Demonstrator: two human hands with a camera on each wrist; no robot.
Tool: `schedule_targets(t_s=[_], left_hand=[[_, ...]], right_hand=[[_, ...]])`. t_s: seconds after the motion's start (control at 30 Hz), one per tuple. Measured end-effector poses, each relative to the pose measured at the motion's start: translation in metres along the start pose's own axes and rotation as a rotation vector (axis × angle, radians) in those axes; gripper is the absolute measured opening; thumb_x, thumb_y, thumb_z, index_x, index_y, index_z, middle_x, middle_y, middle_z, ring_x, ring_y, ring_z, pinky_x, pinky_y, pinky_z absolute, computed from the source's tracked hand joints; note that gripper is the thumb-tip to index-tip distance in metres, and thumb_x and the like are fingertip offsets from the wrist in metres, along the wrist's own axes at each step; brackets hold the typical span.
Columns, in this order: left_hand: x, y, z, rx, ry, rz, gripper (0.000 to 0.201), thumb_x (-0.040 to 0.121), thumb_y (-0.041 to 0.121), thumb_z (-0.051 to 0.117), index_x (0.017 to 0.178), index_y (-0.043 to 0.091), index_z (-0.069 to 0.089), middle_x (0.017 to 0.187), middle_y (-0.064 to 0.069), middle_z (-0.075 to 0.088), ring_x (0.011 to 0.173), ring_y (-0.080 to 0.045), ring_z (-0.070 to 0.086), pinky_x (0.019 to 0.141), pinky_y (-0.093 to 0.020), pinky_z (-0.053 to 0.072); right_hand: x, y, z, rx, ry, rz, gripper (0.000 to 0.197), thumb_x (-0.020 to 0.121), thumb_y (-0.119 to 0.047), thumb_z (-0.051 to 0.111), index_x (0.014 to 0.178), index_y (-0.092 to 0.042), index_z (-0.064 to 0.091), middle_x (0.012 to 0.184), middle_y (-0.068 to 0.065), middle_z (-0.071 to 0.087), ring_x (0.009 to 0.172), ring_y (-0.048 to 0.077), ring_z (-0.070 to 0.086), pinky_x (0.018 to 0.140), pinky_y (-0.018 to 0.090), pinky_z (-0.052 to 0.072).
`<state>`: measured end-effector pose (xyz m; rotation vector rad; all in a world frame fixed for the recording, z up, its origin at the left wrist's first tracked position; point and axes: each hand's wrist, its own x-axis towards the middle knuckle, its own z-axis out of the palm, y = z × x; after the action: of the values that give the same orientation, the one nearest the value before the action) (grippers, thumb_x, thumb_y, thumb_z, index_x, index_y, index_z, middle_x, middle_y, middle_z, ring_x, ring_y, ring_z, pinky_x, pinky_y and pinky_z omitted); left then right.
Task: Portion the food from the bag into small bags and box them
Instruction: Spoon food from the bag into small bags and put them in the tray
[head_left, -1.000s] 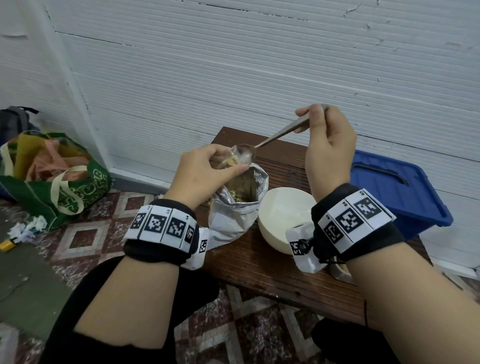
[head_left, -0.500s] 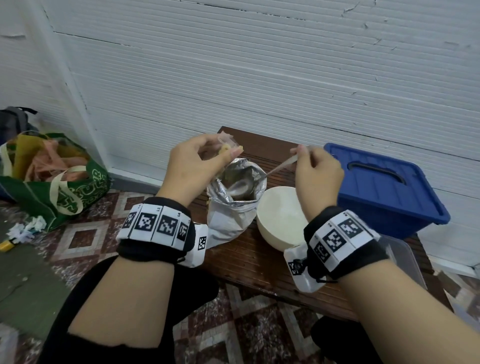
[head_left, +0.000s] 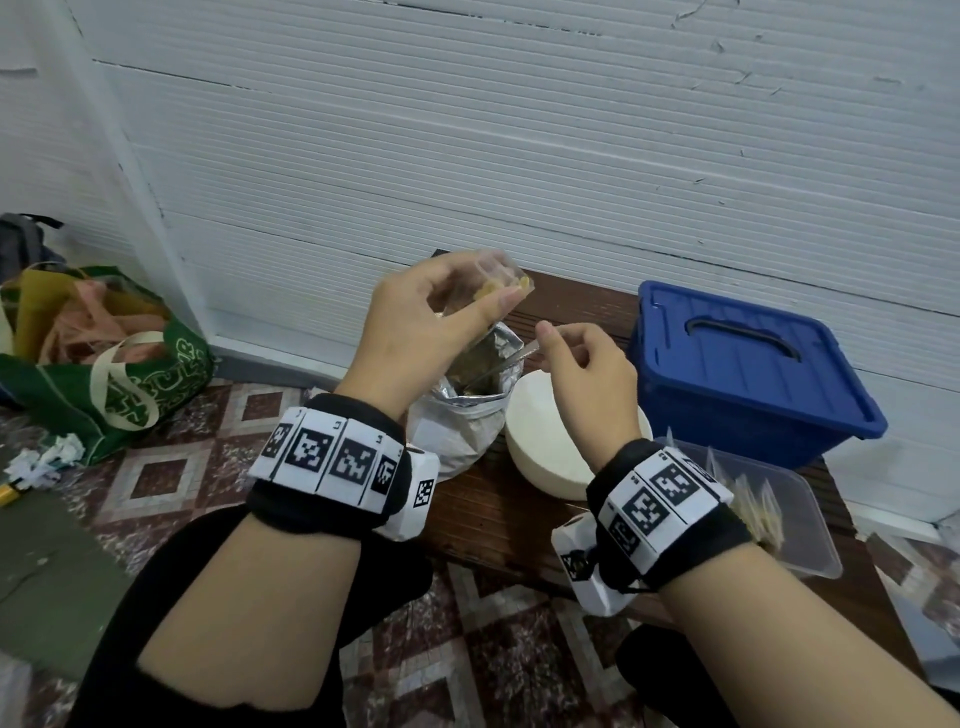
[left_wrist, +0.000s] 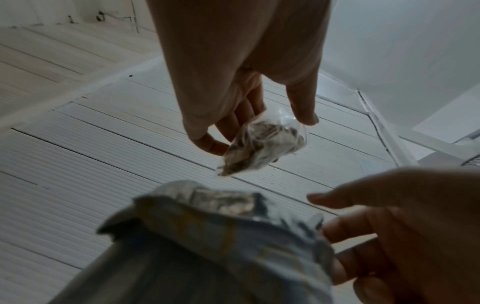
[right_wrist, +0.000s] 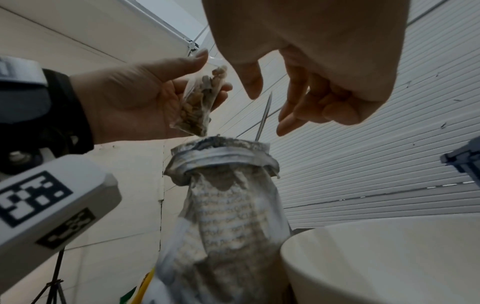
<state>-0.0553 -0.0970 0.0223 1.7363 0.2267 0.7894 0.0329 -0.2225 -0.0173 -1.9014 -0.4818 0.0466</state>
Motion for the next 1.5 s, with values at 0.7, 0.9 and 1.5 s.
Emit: schedule_targets(t_s=[0.7, 0.9, 1.5], left_hand=[[-0.053, -0.017, 0.101, -0.002, -0.303, 0.026, 0.047, 0.076, 0.02, 0.08, 0.121, 0.02, 0.065, 0.107, 0.016, 0.067, 0.1, 0.012, 0.059, 0.084, -0.003, 0.04], [-0.06, -0.036, 0.109, 0.021, -0.438, -0.015, 0.065, 0.073, 0.023, 0.082, 0.132, 0.031, 0.054, 0.121, 0.016, 0.062, 0.115, 0.011, 0.052, 0.096, -0.005, 0.036], [-0.054, -0.066, 0.109, 0.098, -0.466, -0.085, 0.031, 0.079, 0.02, 0.077, 0.102, 0.036, 0.063, 0.1, 0.011, 0.069, 0.097, -0.002, 0.063, 0.094, -0.024, 0.049]], right_hand=[[-0.05, 0.022, -0.101, 0.132, 0.057, 0.095, 0.036, 0.089, -0.023, 0.062, 0.053, -0.026, 0.064, 0.054, -0.013, 0.06, 0.068, 0.006, 0.059, 0.074, 0.03, 0.045], [-0.049, 0.029, -0.115, 0.028, 0.01, 0.111, 0.025, 0.089, -0.021, 0.062, 0.065, -0.019, 0.066, 0.056, -0.014, 0.06, 0.063, 0.001, 0.054, 0.069, 0.026, 0.04], [-0.044, 0.028, -0.116, -0.237, -0.05, 0.043, 0.007, 0.084, -0.027, 0.07, 0.079, -0.023, 0.071, 0.073, -0.004, 0.068, 0.071, 0.007, 0.062, 0.064, 0.013, 0.047]])
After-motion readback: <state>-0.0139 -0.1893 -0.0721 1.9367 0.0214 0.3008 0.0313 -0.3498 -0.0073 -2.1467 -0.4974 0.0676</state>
